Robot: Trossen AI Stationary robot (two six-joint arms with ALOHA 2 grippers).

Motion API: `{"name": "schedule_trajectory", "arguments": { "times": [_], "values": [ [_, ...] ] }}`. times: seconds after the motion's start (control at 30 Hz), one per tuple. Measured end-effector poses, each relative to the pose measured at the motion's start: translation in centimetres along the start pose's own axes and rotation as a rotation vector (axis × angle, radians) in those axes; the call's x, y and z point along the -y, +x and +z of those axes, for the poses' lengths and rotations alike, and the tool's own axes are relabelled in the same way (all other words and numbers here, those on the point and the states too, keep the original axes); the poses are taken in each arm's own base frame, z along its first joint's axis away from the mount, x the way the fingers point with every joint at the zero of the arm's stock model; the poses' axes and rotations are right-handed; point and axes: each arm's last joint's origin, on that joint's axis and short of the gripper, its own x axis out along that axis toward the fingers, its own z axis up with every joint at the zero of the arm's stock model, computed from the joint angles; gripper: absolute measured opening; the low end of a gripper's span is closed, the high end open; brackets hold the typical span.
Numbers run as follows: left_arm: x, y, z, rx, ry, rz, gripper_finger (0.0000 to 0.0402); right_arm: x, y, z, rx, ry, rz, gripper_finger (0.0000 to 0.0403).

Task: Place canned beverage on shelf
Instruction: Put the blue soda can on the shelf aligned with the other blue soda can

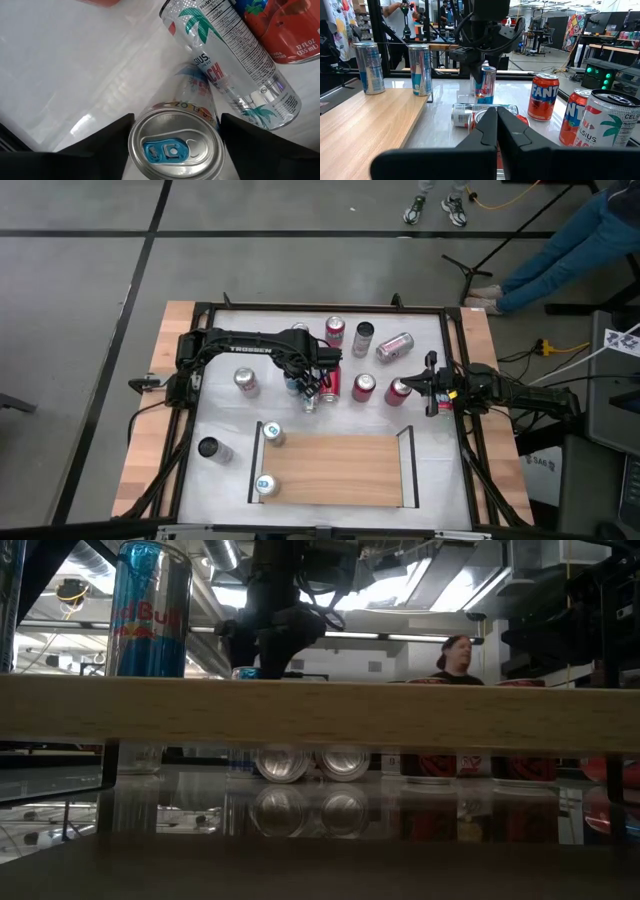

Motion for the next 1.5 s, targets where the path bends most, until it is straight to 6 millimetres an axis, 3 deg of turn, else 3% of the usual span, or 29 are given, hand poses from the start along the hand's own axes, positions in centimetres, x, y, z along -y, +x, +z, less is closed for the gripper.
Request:
{"name": "schedule_trajectory", "arguments": {
  "times": [0.23,0.53,0.9,1.17,1.5],
  "values": [
    [0.0,0.0,0.0,0.000,0.019,0.001,0.0216,0.0,0.0,0.0,0.000,0.000,0.000,0.0001],
    [0.0,-0.1,-0.1,-0.012,0.111,-0.013,0.0216,0.0,0.0,0.0,0.000,0.000,0.000,0.0001],
    [0.3,-4.6,-0.4,0.051,0.201,-0.058,0.0215,0.0,0.0,0.0,0.000,0.000,0.000,0.0001],
    [2.3,-9.0,-2.9,0.146,0.318,-0.142,0.0216,0.0,0.0,0.0,0.000,0.000,0.000,0.0001],
    [6.1,-12.8,-8.9,0.222,0.460,-0.269,0.0215,0.0,0.0,0.0,0.000,0.000,-0.001,0.0001]
  ]
}}
